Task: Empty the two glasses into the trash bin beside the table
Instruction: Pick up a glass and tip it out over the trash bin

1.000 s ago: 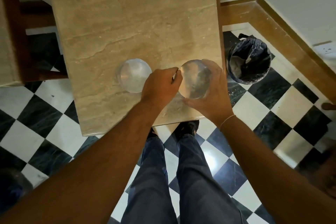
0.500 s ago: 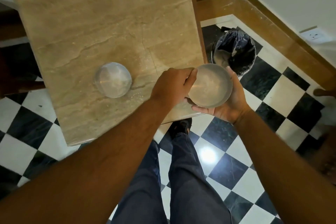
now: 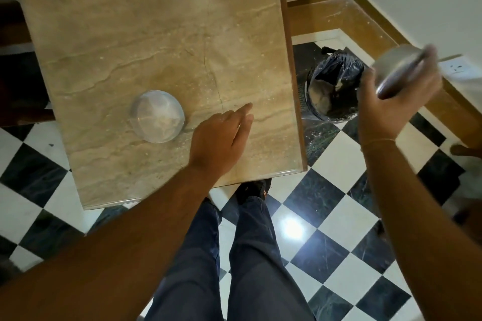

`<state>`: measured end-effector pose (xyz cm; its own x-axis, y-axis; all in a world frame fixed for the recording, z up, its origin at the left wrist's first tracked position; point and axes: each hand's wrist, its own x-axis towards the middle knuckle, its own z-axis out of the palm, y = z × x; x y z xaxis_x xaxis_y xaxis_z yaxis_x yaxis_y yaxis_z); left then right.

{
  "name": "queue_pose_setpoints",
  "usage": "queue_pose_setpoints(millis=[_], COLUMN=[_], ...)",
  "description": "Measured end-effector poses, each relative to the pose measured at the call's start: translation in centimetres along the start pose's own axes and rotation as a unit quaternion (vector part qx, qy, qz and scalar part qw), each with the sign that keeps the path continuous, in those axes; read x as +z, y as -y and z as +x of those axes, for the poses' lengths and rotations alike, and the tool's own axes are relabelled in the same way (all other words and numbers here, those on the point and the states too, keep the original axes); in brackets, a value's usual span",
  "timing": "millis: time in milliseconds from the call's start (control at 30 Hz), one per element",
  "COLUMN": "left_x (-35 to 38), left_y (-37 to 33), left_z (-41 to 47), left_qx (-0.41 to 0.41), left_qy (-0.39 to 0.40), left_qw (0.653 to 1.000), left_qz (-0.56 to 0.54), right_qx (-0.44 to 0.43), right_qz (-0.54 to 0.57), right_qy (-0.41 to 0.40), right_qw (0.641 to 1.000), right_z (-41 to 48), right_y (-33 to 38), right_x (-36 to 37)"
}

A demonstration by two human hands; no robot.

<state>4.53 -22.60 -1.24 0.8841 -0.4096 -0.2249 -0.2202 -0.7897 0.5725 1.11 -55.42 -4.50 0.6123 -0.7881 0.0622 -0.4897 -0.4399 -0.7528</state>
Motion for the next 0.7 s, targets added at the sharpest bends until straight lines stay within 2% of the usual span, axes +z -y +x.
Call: queue_pose_setpoints(millis=[100,133,333,400,467,533,600,633,700], left_x=[0.0,0.0,-0.1,-0.1,-0.1,-0.2,-0.3,-0.3,-0.6], left_y=[0.9,1.1,2.5,3.0,3.4,3.8,4.2,4.3,4.8], left_z=[-1.5,-1.8,-3.1,-3.4,-3.7,-3.9,-4.0,-4.0,-4.1], left_qx=[0.002,0.003,-0.02,-0.025,-0.036,-0.041,-0.04,-0.043,-0.037], left_qy=[-0.003,-0.006,-0.021,-0.031,-0.034,-0.04,-0.047,-0.052,-0.059], left_qw=[1.0,1.0,0.999,0.999,0.999,0.998,0.998,0.997,0.997], left_qz=[0.015,0.024,0.025,0.02,0.017,0.021,0.03,0.033,0.035], right_qx=[0.106,0.109,0.019,0.019,0.094,0.114,0.064,0.06,0.11], right_qz=[-0.102,-0.124,-0.096,-0.113,-0.129,-0.135,-0.143,-0.158,-0.196], right_qy=[0.131,0.145,0.016,0.043,0.102,0.078,0.029,0.04,0.087], right_qw=[0.98,0.975,0.995,0.992,0.982,0.981,0.987,0.985,0.971], right_z=[1.8,2.1,3.4,2.5,2.0,2.0,2.1,2.1,1.3], right_y=[-1.3,-1.9,-1.1,-1.9,-2.0,-1.5,-1.5,-1.4,-1.7], right_x=[3.1,3.6,3.3,3.2,3.3,3.4,3.4,3.6,3.6])
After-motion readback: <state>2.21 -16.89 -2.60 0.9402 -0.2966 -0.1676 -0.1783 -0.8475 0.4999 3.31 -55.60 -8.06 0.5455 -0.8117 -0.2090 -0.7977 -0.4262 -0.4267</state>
